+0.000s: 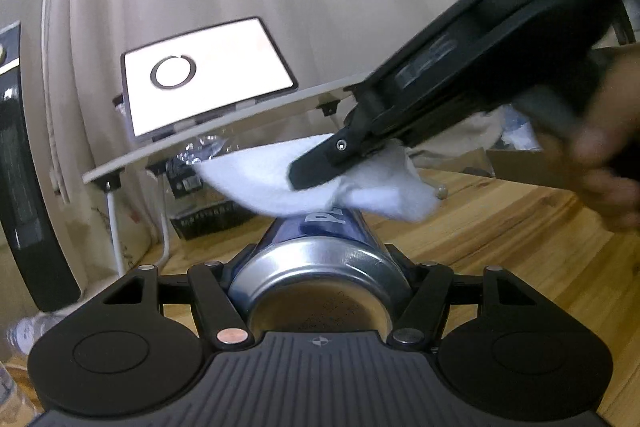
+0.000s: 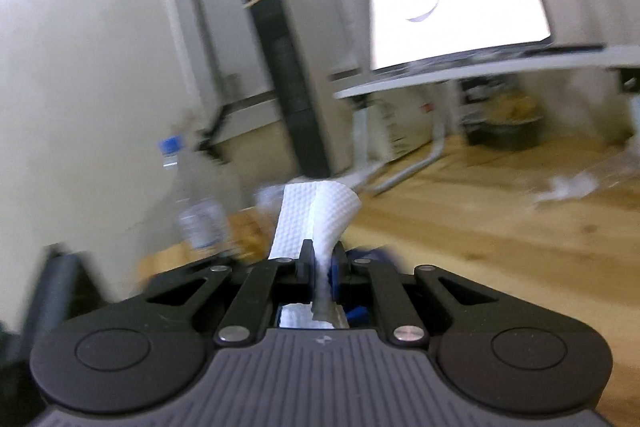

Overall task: Clean container
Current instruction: 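Wipe the can's bottom with the towel in the right gripper while the left gripper holds the can, then open the right gripper and drop the towel onto the table, then grasp the can's top with the right gripper and turn it while the left gripper holds it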

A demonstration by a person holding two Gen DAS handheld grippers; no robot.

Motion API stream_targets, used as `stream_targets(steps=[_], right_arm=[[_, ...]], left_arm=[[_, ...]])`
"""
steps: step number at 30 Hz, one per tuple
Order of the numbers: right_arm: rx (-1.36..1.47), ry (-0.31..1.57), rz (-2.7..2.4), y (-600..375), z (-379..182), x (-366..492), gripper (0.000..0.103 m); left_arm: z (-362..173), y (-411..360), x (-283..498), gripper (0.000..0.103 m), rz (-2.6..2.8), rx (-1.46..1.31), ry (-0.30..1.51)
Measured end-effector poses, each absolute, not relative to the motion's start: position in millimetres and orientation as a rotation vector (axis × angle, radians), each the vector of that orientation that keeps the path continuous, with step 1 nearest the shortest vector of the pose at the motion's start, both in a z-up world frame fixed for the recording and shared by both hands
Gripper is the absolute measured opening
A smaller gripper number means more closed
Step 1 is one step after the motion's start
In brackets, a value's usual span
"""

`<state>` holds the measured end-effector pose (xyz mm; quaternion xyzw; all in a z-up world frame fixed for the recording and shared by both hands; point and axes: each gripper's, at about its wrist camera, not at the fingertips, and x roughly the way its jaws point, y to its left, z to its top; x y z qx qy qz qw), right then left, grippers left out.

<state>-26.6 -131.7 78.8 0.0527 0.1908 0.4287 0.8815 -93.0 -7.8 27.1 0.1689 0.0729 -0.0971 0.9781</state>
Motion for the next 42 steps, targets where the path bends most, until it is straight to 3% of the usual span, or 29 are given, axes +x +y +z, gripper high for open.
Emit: stream_targets(steps=[11, 14, 17, 21, 26, 29, 32, 37, 42], right_arm=[[-0.107, 0.530, 0.499, -151.8, 28.5, 27.1, 0.010], [-0.115, 0.566, 0.452, -158.2, 18.7, 38.3, 0.015], [-0.116, 0.598, 0.407, -168.3, 10.0, 44.0, 0.025], [-0.046, 0.562, 0.389, -177.5, 20.6, 35.8, 0.064], [-0.007, 0.487, 0.452, -165.8, 46.9, 15.0, 0.063], [0.008, 0.432, 0.488, -159.8, 62.7, 5.8, 0.072], [0.034, 0.415, 0.545, -154.4, 74.1, 0.0, 0.072], [0.472, 0.571, 0.827, -164.6, 68.7, 3.7, 0.078], [0.571, 0.642, 0.869, -151.0, 53.9, -5.8, 0.086]], left_arm=[[28.7, 2.0, -96.3, 0.067, -0.193, 0.284, 0.131], [28.4, 2.0, -95.6, 0.067, -0.191, 0.285, 0.137], [28.4, 2.9, -94.4, 0.067, -0.189, 0.278, 0.143], [29.2, 8.0, -92.2, 0.067, -0.200, 0.233, 0.154], [29.6, 24.7, -82.8, 0.067, -0.199, 0.103, 0.195], [28.7, 22.8, -85.1, 0.067, -0.194, 0.123, 0.185], [27.8, 17.3, -87.8, 0.067, -0.181, 0.170, 0.162], [23.8, -1.0, -94.4, 0.067, -0.127, 0.324, 0.082], [14.3, -24.4, -109.0, 0.067, -0.130, 0.531, -0.016]])
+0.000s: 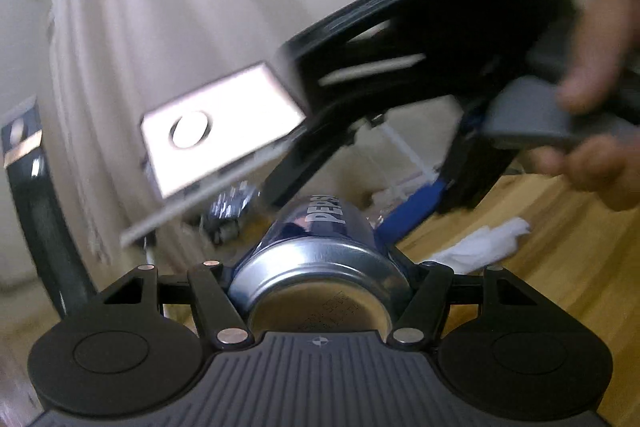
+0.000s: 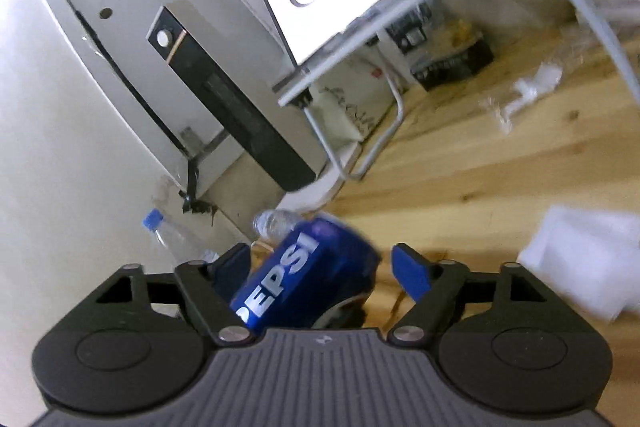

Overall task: Clean container
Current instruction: 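Grasp the can's top with the right gripper and turn it while the left gripper holds it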

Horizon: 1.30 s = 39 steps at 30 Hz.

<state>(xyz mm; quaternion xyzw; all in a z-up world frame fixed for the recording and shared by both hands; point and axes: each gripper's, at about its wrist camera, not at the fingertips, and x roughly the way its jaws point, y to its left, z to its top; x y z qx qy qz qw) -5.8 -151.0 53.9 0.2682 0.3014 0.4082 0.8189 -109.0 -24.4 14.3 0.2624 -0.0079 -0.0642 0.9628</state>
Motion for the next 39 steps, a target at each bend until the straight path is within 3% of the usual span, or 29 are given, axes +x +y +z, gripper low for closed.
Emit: stream_targets(steps=[3, 4, 5, 7, 8, 9, 12, 14, 17, 23, 28, 31, 32, 35, 39], right_arm=[[0.705, 0.692, 0.907, -152.9, 39.0, 4.4, 0.087], [0.740, 0.698, 0.925, -154.2, 35.1, 7.5, 0.085], [0.756, 0.695, 0.935, -155.0, 32.6, 8.7, 0.076], [0.773, 0.690, 0.952, -154.6, 28.2, 9.2, 0.076], [0.774, 0.682, 0.957, -154.2, 26.5, 9.2, 0.075], [0.775, 0.670, 0.964, -153.8, 24.9, 8.4, 0.073], [0.803, 0.605, 0.992, -156.2, 20.9, 4.3, 0.071], [0.844, 0.553, 1.003, -160.9, 15.7, 0.7, 0.070], [0.934, 0.493, 1.015, -166.4, 7.2, -6.1, 0.069], [0.969, 0.505, 1.018, -172.8, 3.8, -4.1, 0.069], [0.921, 0.561, 1.007, -171.0, 10.5, 0.1, 0.073], [0.854, 0.608, 1.012, -162.1, 13.6, -0.2, 0.085], [0.852, 0.617, 1.015, -160.5, 12.8, -0.8, 0.085], [0.879, 0.598, 1.047, -159.8, 8.9, -4.2, 0.071], [0.925, 0.557, 1.070, -159.8, 5.9, -8.2, 0.071]], left_arm=[[16.8, -23.8, -114.0, 0.067, -0.142, 0.515, -0.033], [17.7, -23.4, -115.5, 0.068, -0.145, 0.508, -0.038], [19.5, -20.6, -115.8, 0.068, -0.156, 0.481, -0.033], [24.0, -13.2, -115.5, 0.074, -0.183, 0.410, -0.016], [27.8, -8.0, -114.1, 0.083, -0.206, 0.354, 0.001], [34.0, 0.8, -111.1, 0.085, -0.241, 0.254, 0.030], [52.1, 30.8, -97.0, 0.086, -0.338, -0.089, 0.124], [56.9, 44.9, -87.9, 0.084, -0.369, -0.232, 0.166], [59.0, 53.6, -80.0, 0.067, -0.412, -0.308, 0.203], [57.2, 33.7, -88.0, 0.067, -0.390, -0.109, 0.182], [51.1, -3.8, -106.6, 0.067, -0.310, 0.286, 0.074], [47.8, -15.9, -110.4, 0.067, -0.284, 0.424, 0.035], [47.2, -18.2, -110.0, 0.067, -0.274, 0.457, 0.029], [46.3, -20.2, -108.8, 0.068, -0.248, 0.494, 0.014], [59.3, -4.3, -106.9, 0.070, -0.271, 0.279, 0.016]])
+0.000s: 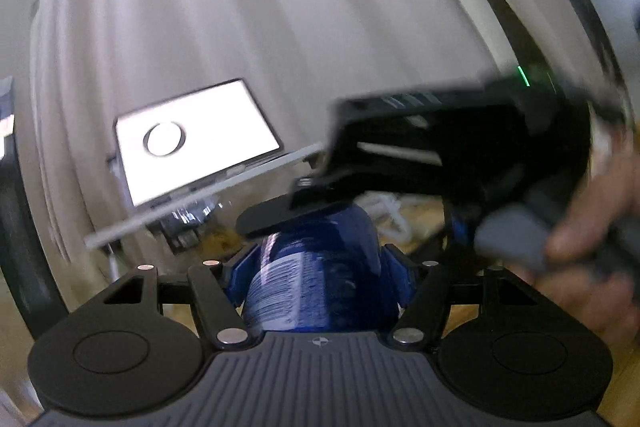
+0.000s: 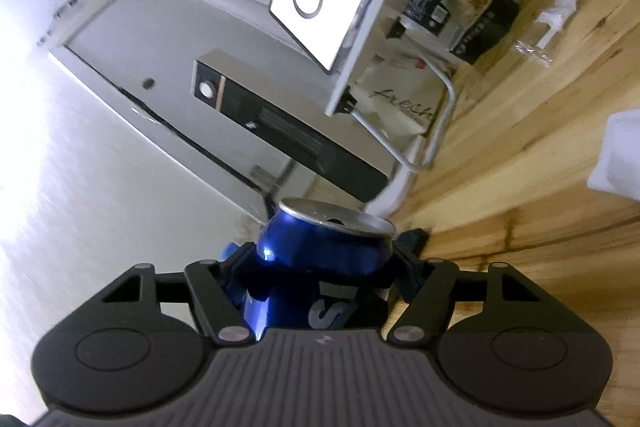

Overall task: Clean container
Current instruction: 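Grasp the can's top with the right gripper and turn it while the left gripper holds it, then release the can and grasp the towel from the table with the right gripper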

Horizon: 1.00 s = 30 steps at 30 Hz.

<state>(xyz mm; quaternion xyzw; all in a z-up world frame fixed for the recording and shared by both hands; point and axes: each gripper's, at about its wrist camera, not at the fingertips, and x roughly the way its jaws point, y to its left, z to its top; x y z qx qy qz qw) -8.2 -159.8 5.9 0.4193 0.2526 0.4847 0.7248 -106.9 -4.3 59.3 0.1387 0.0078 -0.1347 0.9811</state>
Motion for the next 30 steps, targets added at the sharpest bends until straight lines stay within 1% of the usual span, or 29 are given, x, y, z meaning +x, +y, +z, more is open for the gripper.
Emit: stream_targets(steps=[1, 2, 5, 8, 12, 13, 14, 16, 17, 22, 23, 24, 25, 27, 28, 30], right_arm=[[0.960, 0.550, 1.075, -161.0, 3.4, -7.7, 0.071], [1.005, 0.548, 1.087, -162.8, 0.4, -6.2, 0.071], [1.124, 0.519, 1.130, -168.6, -5.7, -3.7, 0.071], [1.150, 0.471, 1.152, -172.7, -5.2, -4.8, 0.070], [1.139, 0.468, 1.167, -171.7, -5.1, -4.2, 0.070], [1.127, 0.472, 1.170, -170.9, -4.6, -4.3, 0.070], [1.120, 0.481, 1.175, -170.2, -4.5, -4.3, 0.070], [1.111, 0.492, 1.177, -169.7, -4.0, -4.2, 0.070], [1.114, 0.495, 1.176, -170.3, -4.5, -4.0, 0.069], [1.124, 0.520, 1.161, -168.1, -7.5, -2.5, 0.069], [1.111, 0.532, 1.145, -168.7, -7.3, -1.8, 0.073], [1.088, 0.543, 1.127, -169.8, -6.1, -0.8, 0.078], [1.044, 0.544, 1.102, -172.9, -2.9, -0.2, 0.080], [0.899, 0.513, 0.986, -186.3, 8.0, 1.4, 0.080], [0.782, 0.504, 0.895, -191.1, 14.7, 2.8, 0.080], [0.415, 0.498, 0.637, -189.8, 28.5, 6.1, 0.078]], left_arm=[[62.7, 0.9, -106.8, 0.077, -0.273, 0.221, -0.001], [63.3, 4.2, -107.5, 0.080, -0.273, 0.196, -0.016], [63.9, 7.8, -112.9, 0.081, -0.292, 0.175, -0.046], [66.3, 9.0, -115.0, 0.081, -0.305, 0.139, -0.047], [64.3, 6.6, -116.9, 0.081, -0.307, 0.148, -0.052], [63.4, 6.2, -116.7, 0.080, -0.312, 0.155, -0.047], [62.3, 5.7, -116.5, 0.074, -0.317, 0.163, -0.041], [60.3, 4.5, -117.0, 0.072, -0.319, 0.178, -0.032], [59.5, 3.8, -117.9, 0.067, -0.319, 0.181, -0.034], [57.6, 4.9, -113.0, 0.066, -0.311, 0.168, 0.005], [56.4, 6.1, -111.2, 0.066, -0.286, 0.169, 0.014], [54.9, 8.5, -107.8, 0.066, -0.257, 0.171, 0.030], [53.0, 13.0, -102.1, 0.066, -0.236, 0.162, 0.063], [46.1, 17.8, -92.3, 0.066, -0.181, 0.183, 0.119], [42.1, 17.2, -88.7, 0.066, -0.160, 0.206, 0.140], [35.0, 16.2, -81.5, 0.066, -0.143, 0.227, 0.185]])
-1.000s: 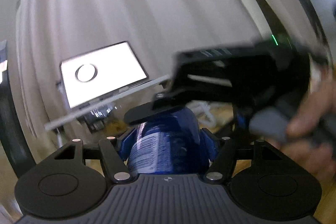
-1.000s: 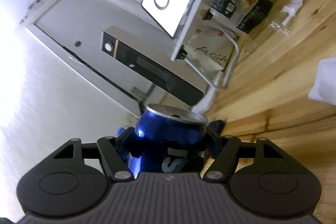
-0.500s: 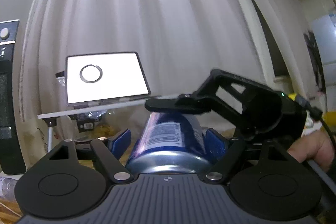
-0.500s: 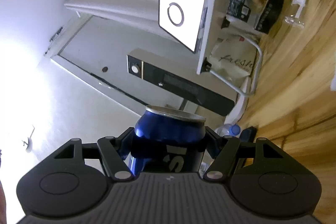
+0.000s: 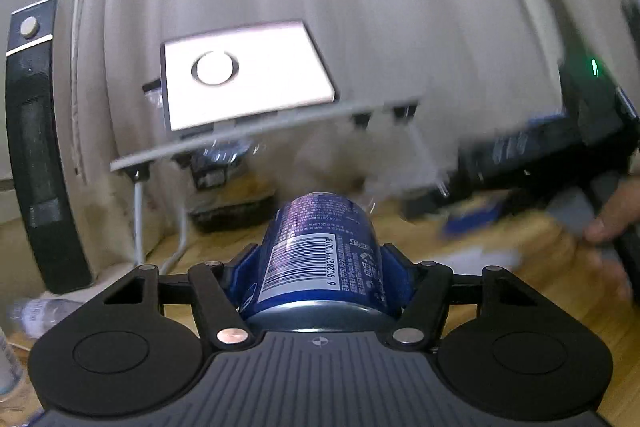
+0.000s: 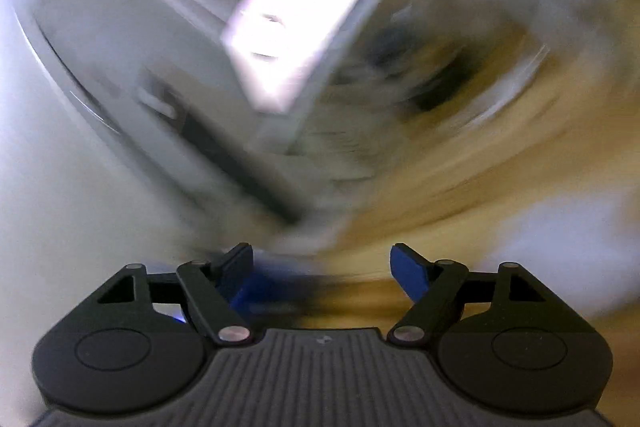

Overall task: Clean container
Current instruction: 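Release the can and grasp the towel from the table with the right gripper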

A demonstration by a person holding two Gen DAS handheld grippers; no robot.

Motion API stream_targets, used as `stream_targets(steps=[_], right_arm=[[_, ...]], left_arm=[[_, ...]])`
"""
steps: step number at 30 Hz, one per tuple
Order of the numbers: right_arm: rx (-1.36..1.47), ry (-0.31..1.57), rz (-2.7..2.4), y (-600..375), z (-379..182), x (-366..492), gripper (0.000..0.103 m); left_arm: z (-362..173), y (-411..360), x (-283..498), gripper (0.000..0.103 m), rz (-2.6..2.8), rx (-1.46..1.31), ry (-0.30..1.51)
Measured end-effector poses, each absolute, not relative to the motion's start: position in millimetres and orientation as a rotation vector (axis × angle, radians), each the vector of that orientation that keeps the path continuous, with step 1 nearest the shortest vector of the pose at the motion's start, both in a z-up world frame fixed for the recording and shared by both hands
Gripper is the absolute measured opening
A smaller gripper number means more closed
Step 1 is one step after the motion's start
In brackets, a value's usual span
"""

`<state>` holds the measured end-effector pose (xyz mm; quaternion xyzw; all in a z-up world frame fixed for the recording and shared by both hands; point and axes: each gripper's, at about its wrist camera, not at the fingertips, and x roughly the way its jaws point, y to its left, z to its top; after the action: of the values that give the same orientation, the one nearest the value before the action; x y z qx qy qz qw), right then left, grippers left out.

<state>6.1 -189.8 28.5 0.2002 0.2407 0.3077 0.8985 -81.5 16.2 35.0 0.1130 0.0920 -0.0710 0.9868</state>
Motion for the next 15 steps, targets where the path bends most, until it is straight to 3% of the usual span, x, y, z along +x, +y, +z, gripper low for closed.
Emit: stream_targets(steps=[1, 2, 3, 10, 14, 15], right_arm=[[0.188, 0.483, 0.513, -182.3, 30.9, 7.5, 0.075], [0.027, 0.479, 0.433, -176.1, 28.8, 10.7, 0.064], [-0.068, 0.488, 0.388, -172.4, 25.0, 14.7, 0.059], [-0.129, 0.619, 0.377, -171.6, 3.5, 35.8, 0.054], [-0.100, 0.630, 0.415, -172.3, 4.2, 40.7, 0.015], [-0.104, 0.626, 0.418, -171.8, 4.2, 40.9, 0.014]], left_arm=[[32.3, 16.9, -78.0, 0.066, -0.146, 0.216, 0.209], [30.2, 17.0, -75.9, 0.066, -0.149, 0.208, 0.222], [28.4, 16.9, -74.4, 0.067, -0.153, 0.201, 0.232], [21.5, 9.2, -74.3, 0.067, -0.157, 0.228, 0.279], [22.5, 8.0, -70.7, 0.067, -0.159, 0.230, 0.290], [22.5, 7.6, -69.9, 0.067, -0.159, 0.232, 0.291]])
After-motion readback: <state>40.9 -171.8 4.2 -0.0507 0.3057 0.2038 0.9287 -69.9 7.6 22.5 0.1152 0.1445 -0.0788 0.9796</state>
